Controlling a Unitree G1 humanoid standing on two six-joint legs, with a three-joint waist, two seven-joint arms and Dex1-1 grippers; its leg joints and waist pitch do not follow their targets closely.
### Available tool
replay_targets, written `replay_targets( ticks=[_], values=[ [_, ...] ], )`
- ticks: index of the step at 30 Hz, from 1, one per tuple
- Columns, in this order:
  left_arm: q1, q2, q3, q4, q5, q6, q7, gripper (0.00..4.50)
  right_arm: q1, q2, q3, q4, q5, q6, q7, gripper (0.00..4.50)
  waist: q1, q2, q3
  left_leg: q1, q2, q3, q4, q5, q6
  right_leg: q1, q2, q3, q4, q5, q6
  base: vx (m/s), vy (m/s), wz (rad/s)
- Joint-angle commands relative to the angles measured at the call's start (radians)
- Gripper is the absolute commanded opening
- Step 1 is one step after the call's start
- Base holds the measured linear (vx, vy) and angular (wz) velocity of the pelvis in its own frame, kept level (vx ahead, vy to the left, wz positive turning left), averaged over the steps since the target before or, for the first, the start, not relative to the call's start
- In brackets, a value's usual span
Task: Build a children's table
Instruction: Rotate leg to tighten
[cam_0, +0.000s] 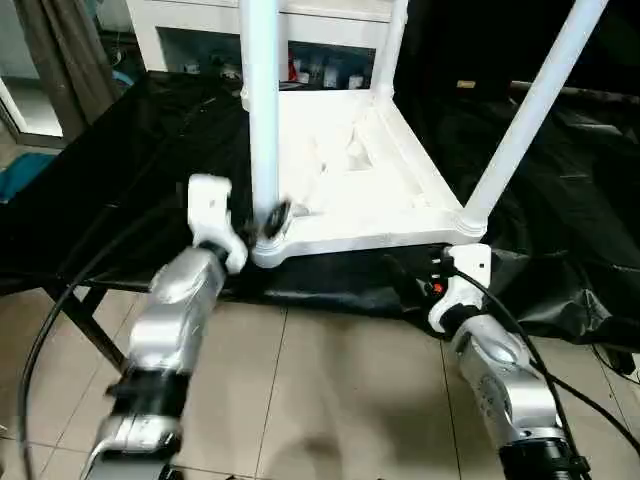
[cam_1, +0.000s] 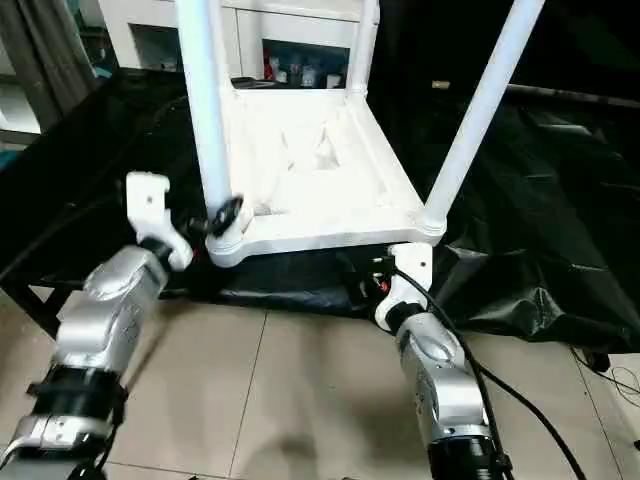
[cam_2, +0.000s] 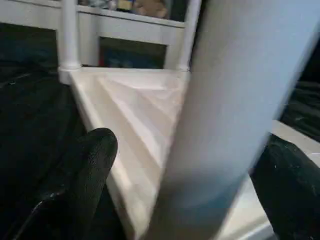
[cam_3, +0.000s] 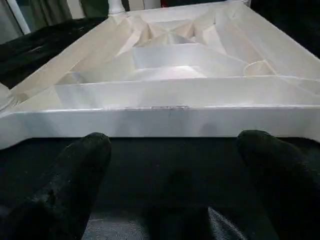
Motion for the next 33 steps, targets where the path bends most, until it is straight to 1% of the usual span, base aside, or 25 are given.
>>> replay_targets(
  ticks=[1,3,4,5,6,8,9,11,12,13,15,16,18,19,20,21,24,25,26,27,28,30,31,32,33],
  values=[
    [-0.004,-0.008,0.014,0.016,0.008,0.002,0.021,4.20,0.000,0.003,-0.006,-0.026,0.001,0.015,-0.014,4.50,0.005,0.003,-0.059,0.001,0.069,-0.036,-0.083,-0.046,0.059,0.059,-0.091,0.071,-0.060,-0.087,-0.210,0.000,0.000,0.00],
    [-0.002,-0.012,0.018,0.014,0.008,0.006,0.030,4.12,0.001,0.006,-0.007,-0.027,0.001,0.015,-0.017,4.50,0.004,0.001,-0.059,0.002,0.070,-0.035,-0.081,-0.041,0.064,0.058,-0.091,0.071,-0.061,-0.083,-0.216,0.000,0.000,0.00],
    [-0.003,-0.015,0.020,0.014,0.005,0.007,0.029,3.95,0.003,0.008,-0.007,-0.029,0.000,0.015,-0.020,4.50,0.004,0.000,-0.058,0.003,0.070,-0.034,-0.082,-0.045,0.066,0.056,-0.091,0.071,-0.062,-0.092,-0.219,0.000,0.000,0.00],
    [-0.007,-0.017,0.021,0.020,0.006,0.005,0.031,3.95,0.003,0.009,-0.007,-0.030,-0.001,0.015,-0.021,4.50,0.005,0.001,-0.057,0.003,0.071,-0.035,-0.083,-0.054,0.064,0.056,-0.091,0.071,-0.063,-0.106,-0.217,0.000,0.000,0.00],
    [-0.008,-0.018,0.021,0.022,0.006,0.005,0.032,3.79,0.003,0.009,-0.007,-0.031,-0.001,0.015,-0.021,4.50,0.004,0.001,-0.057,0.003,0.070,-0.034,-0.083,-0.059,0.063,0.056,-0.090,0.071,-0.064,-0.114,-0.215,0.000,0.000,0.00],
    [-0.012,-0.019,0.020,0.028,0.009,0.000,0.034,3.66,0.003,0.010,-0.006,-0.032,-0.002,0.015,-0.021,4.50,0.005,0.000,-0.057,0.003,0.070,-0.034,-0.083,-0.067,0.058,0.055,-0.091,0.071,-0.066,-0.131,-0.209,0.000,0.000,0.00],
    [-0.012,-0.008,-0.007,0.031,0.043,-0.020,0.045,3.66,0.004,0.010,-0.006,-0.036,0.003,0.009,-0.008,4.50,0.005,0.000,-0.056,0.003,0.070,-0.035,-0.084,-0.071,0.057,0.056,-0.091,0.071,-0.067,-0.137,-0.206,0.000,0.000,0.00],
    [-0.007,-0.002,-0.016,0.029,0.052,-0.025,0.041,3.66,0.005,0.010,-0.008,-0.039,0.008,0.010,-0.003,4.50,0.004,0.000,-0.056,0.002,0.071,-0.036,-0.084,-0.068,0.058,0.056,-0.090,0.071,-0.066,-0.135,-0.198,0.000,0.000,0.00],
    [0.011,0.019,-0.044,0.021,0.081,-0.023,0.025,3.66,0.010,0.003,-0.006,-0.051,0.012,0.011,0.010,4.50,0.004,0.003,-0.057,0.003,0.071,-0.037,-0.084,-0.067,0.059,0.056,-0.090,0.071,-0.067,-0.134,-0.196,0.000,0.000,0.00],
    [0.025,0.030,-0.053,0.017,0.094,-0.021,0.020,3.66,0.015,-0.003,-0.005,-0.060,0.011,0.006,0.016,4.50,0.003,0.002,-0.058,0.002,0.070,-0.037,-0.083,-0.061,0.061,0.056,-0.089,0.071,-0.064,-0.121,-0.192,0.000,0.000,0.00],
    [0.052,0.056,-0.077,0.014,0.144,-0.078,0.024,3.66,0.026,-0.011,-0.006,-0.077,0.008,-0.010,0.020,4.50,0.005,0.004,-0.058,0.001,0.073,-0.039,-0.084,-0.046,0.066,0.058,-0.090,0.071,-0.062,-0.098,-0.191,0.000,0.000,0.00],
    [0.052,0.056,-0.077,0.014,0.144,-0.078,0.024,3.66,0.026,-0.011,-0.006,-0.077,0.008,-0.010,0.020,4.50,0.002,0.005,-0.059,0.003,0.073,-0.037,-0.084,-0.044,0.066,0.056,-0.089,0.071,-0.061,-0.090,-0.194,0.000,0.000,0.00],
    [0.088,0.065,-0.077,-0.010,0.145,-0.114,0.003,3.66,0.034,-0.022,-0.007,-0.097,0.004,-0.020,0.024,4.50,0.003,0.005,-0.057,0.004,0.072,-0.036,-0.084,-0.058,0.064,0.055,-0.090,0.072,-0.064,-0.101,-0.200,0.000,0.000,0.00],
    [0.102,0.065,-0.073,-0.023,0.125,-0.113,-0.025,3.66,0.036,-0.028,-0.005,-0.103,-0.004,-0.026,0.025,4.50,0.003,0.005,-0.056,0.005,0.073,-0.036,-0.085,-0.072,0.059,0.053,-0.090,0.072,-0.065,-0.117,-0.200,0.000,0.000,0.00],
    [0.115,0.060,-0.057,-0.036,0.101,-0.110,-0.032,3.83,0.035,-0.031,-0.007,-0.105,-0.010,-0.031,0.021,4.50,0.003,0.005,-0.055,0.005,0.073,-0.035,-0.086,-0.084,0.053,0.053,-0.090,0.072,-0.067,-0.135,-0.201,0.000,0.000,0.00],
    [0.119,0.057,-0.047,-0.042,0.082,-0.087,-0.035,3.94,0.034,-0.031,-0.013,-0.105,-0.009,-0.030,0.018,4.50,0.003,0.005,-0.054,0.006,0.073,-0.034,-0.087,-0.096,0.045,0.051,-0.090,0.072,-0.069,-0.147,-0.203,0.000,0.000,0.00],
    [0.118,0.054,-0.034,-0.045,0.065,-0.065,-0.026,4.14,0.033,-0.030,-0.018,-0.106,-0.009,-0.027,0.016,4.50,0.004,0.005,-0.053,0.006,0.072,-0.035,-0.088,-0.115,0.038,0.050,-0.089,0.072,-0.071,-0.166,-0.202,0.000,0.000,0.00],
    [0.121,0.057,-0.032,-0.050,0.063,-0.059,-0.026,4.28,0.036,-0.031,-0.014,-0.109,-0.012,-0.024,0.016,4.50,0.004,0.009,-0.053,0.006,0.072,-0.035,-0.089,-0.118,0.034,0.050,-0.088,0.072,-0.071,-0.168,-0.197,0.000,0.000,0.00],
    [0.123,0.058,-0.031,-0.053,0.061,-0.057,-0.026,4.40,0.037,-0.031,-0.012,-0.111,-0.013,-0.023,0.016,4.50,0.005,0.009,-0.054,0.006,0.072,-0.036,-0.089,-0.115,0.032,0.052,-0.088,0.072,-0.070,-0.160,-0.195,0.000,0.000,0.00],
    [0.148,0.060,-0.023,-0.079,0.049,-0.052,-0.031,4.46,0.047,-0.032,-0.003,-0.119,-0.018,-0.021,0.017,4.50,0.005,0.013,-0.054,0.006,0.072,-0.037,-0.089,-0.111,0.031,0.052,-0.089,0.073,-0.068,-0.150,-0.196,0.000,0.000,0.00],
    [0.167,0.059,-0.020,-0.098,0.040,-0.045,-0.036,4.48,0.052,-0.031,0.000,-0.123,-0.018,-0.018,0.017,4.50,0.004,0.010,-0.054,0.002,0.074,-0.037,-0.089,-0.101,0.033,0.054,-0.089,0.073,-0.066,-0.126,-0.201,0.000,0.000,0.00],
    [0.203,0.055,-0.017,-0.134,0.025,-0.040,-0.050,4.49,0.061,-0.033,0.003,-0.132,-0.014,-0.017,0.016,4.50,0.002,0.008,-0.057,0.001,0.073,-0.036,-0.087,-0.083,0.041,0.055,-0.088,0.073,-0.061,-0.092,-0.209,0.000,0.000,0.00],
    [0.225,0.051,-0.014,-0.157,0.022,-0.049,-0.046,4.49,0.065,-0.034,0.004,-0.137,-0.016,-0.018,0.014,4.50,0.000,0.008,-0.056,0.000,0.073,-0.036,-0.087,-0.081,0.046,0.056,-0.088,0.072,-0.062,-0.093,-0.211,0.000,0.000,0.00],
    [0.248,0.041,-0.006,-0.181,0.031,-0.079,-0.017,4.49,0.069,-0.038,0.003,-0.141,-0.025,-0.019,0.006,4.50,0.000,0.007,-0.056,0.001,0.074,-0.036,-0.086,-0.083,0.048,0.055,-0.089,0.072,-0.062,-0.095,-0.213,0.000,0.000,0.00],
    [0.261,0.033,0.002,-0.200,0.034,-0.103,-0.002,4.49,0.071,-0.038,0.001,-0.144,-0.028,-0.013,-0.001,4.50,-0.002,0.004,-0.053,0.002,0.074,-0.034,-0.087,-0.106,0.050,0.053,-0.087,0.072,-0.070,-0.134,-0.208,0.000,0.000,0.00]
  ],
)
